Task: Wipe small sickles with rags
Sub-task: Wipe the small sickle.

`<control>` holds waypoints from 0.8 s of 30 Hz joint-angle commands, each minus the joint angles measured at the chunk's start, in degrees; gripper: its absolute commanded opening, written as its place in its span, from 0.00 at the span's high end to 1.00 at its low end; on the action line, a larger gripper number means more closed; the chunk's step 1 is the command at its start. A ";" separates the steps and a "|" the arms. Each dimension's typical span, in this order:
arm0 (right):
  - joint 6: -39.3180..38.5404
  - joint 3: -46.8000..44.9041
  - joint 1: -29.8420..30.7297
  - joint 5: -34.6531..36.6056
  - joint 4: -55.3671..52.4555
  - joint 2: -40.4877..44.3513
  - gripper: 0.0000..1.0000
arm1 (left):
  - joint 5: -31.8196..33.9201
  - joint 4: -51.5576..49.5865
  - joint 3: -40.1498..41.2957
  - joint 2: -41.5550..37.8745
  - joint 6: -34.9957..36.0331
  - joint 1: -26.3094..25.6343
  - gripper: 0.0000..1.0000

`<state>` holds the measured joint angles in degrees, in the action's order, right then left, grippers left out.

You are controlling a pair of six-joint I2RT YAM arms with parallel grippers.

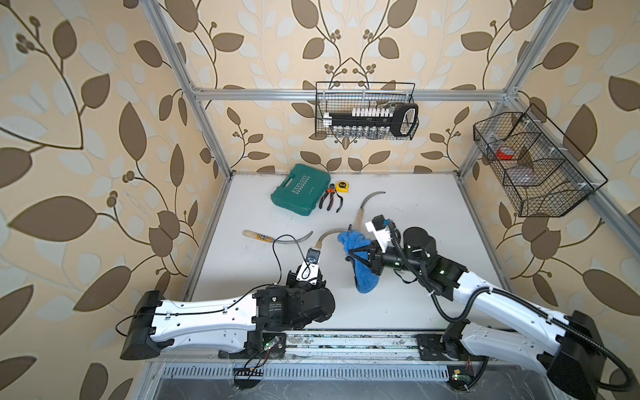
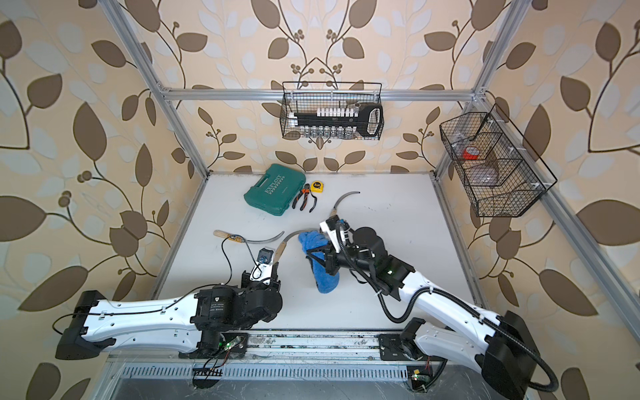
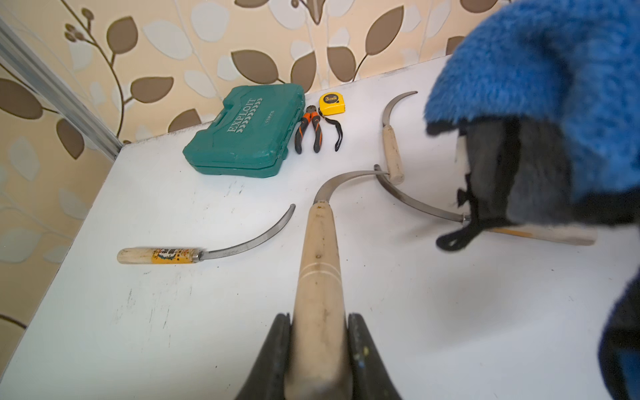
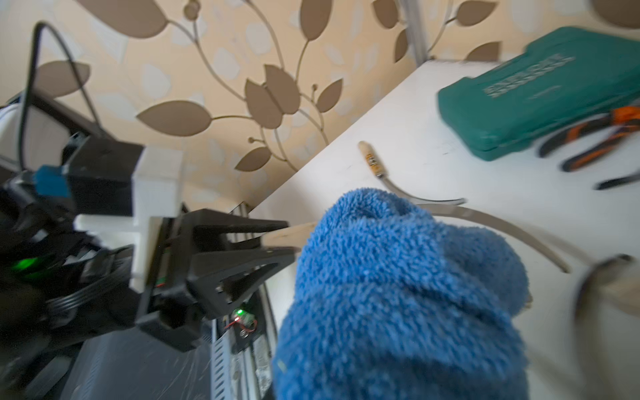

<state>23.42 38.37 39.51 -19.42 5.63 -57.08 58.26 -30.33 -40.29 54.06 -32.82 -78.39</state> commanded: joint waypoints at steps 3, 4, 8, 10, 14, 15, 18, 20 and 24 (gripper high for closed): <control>3.64 -3.53 -10.59 17.70 -9.84 8.07 1.00 | -4.86 24.11 1.05 1.86 22.94 0.84 1.00; 4.47 -3.89 -13.36 19.29 -11.10 8.82 1.00 | -8.26 28.74 1.93 2.32 27.01 1.32 1.00; 6.41 -4.97 -24.05 16.88 -12.31 7.96 1.00 | -18.99 39.10 2.98 5.79 36.48 4.94 1.00; 6.47 -4.65 -27.58 14.37 -11.91 4.81 1.00 | -22.58 40.10 1.89 8.74 38.29 7.63 1.00; 6.21 -2.86 -29.74 13.46 -10.68 -2.82 1.00 | -28.04 51.88 6.27 12.98 47.92 8.77 1.00; 6.12 -2.50 -29.75 13.58 -10.32 -4.34 1.00 | -29.83 54.70 7.49 13.65 50.03 8.78 1.00; 5.71 -0.22 -29.79 13.76 -10.22 -9.11 1.00 | -33.67 61.16 9.16 16.57 55.34 9.15 1.00; 5.16 1.67 -29.84 13.38 -10.85 -11.98 1.00 | -33.77 60.36 7.31 18.97 56.10 10.21 1.00; 4.59 4.13 -29.84 13.09 -11.90 -16.50 1.00 | -34.51 61.11 5.08 23.80 56.71 12.35 1.00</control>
<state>28.88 39.72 9.82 -5.58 -5.96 -71.92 25.54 24.34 -32.29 76.14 20.23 -67.53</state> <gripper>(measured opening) 0.137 0.240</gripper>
